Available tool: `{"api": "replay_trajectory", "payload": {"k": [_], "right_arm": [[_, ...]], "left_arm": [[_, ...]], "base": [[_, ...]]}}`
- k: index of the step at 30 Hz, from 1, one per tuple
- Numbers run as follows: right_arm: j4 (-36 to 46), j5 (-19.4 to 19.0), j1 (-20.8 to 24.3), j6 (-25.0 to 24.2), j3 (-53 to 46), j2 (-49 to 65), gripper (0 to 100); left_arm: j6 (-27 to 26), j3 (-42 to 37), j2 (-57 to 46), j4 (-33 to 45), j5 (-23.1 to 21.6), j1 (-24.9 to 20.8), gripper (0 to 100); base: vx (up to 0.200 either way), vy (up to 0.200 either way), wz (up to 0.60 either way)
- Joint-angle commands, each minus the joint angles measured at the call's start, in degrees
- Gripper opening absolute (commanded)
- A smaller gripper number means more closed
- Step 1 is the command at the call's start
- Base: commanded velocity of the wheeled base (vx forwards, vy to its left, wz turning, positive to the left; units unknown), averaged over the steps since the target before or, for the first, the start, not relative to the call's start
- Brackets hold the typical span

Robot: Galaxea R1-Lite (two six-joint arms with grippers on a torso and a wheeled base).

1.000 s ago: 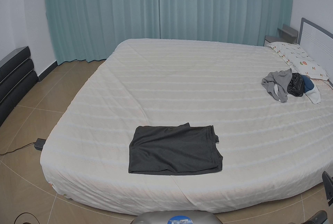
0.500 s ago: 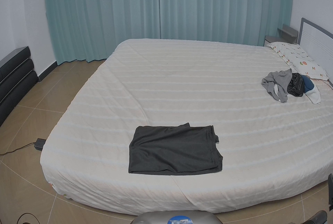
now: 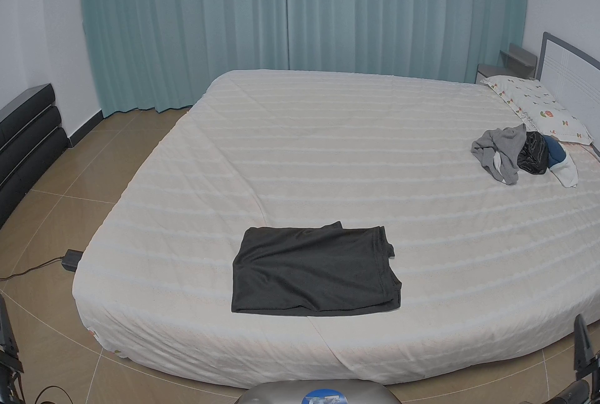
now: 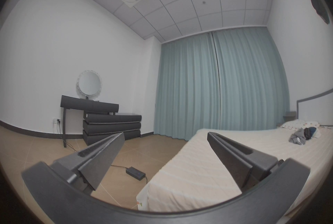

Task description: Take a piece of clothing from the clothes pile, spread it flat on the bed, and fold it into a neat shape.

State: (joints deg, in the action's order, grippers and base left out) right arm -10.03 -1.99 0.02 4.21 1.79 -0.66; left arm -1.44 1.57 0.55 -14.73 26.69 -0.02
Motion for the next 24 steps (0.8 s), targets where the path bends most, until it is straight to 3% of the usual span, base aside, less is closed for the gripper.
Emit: {"api": "replay_trajectory", "payload": {"k": [1,4,6,18,24], "right_arm": [[5.9,-0.74,-0.02,0.28,-1.79,0.66,100],[6.17,-0.56,-0.02,0.19,-1.7,0.66,100],[12.49,1.11,-0.29,-1.92,-1.0,0.57,100],[12.49,1.37,-0.2,-3.68,-1.0,0.57,100],[12.41,1.02,-0.2,-3.77,-1.0,0.57,100]], "left_arm": [[0.82,-1.57,-0.46,4.44,-4.1,0.02,100],[1.0,-1.57,-0.46,7.78,-5.59,0.02,100],[1.09,-1.57,-0.46,10.42,-7.09,0.02,100],[1.79,-1.57,-0.46,10.95,-14.12,0.02,100],[1.7,-1.57,-0.37,11.12,-14.91,-0.06,100]], "base": [[0.0,0.0,0.0],[0.0,0.0,0.0],[0.0,0.0,0.0],[0.0,0.0,0.0],[0.0,0.0,0.0]]}}
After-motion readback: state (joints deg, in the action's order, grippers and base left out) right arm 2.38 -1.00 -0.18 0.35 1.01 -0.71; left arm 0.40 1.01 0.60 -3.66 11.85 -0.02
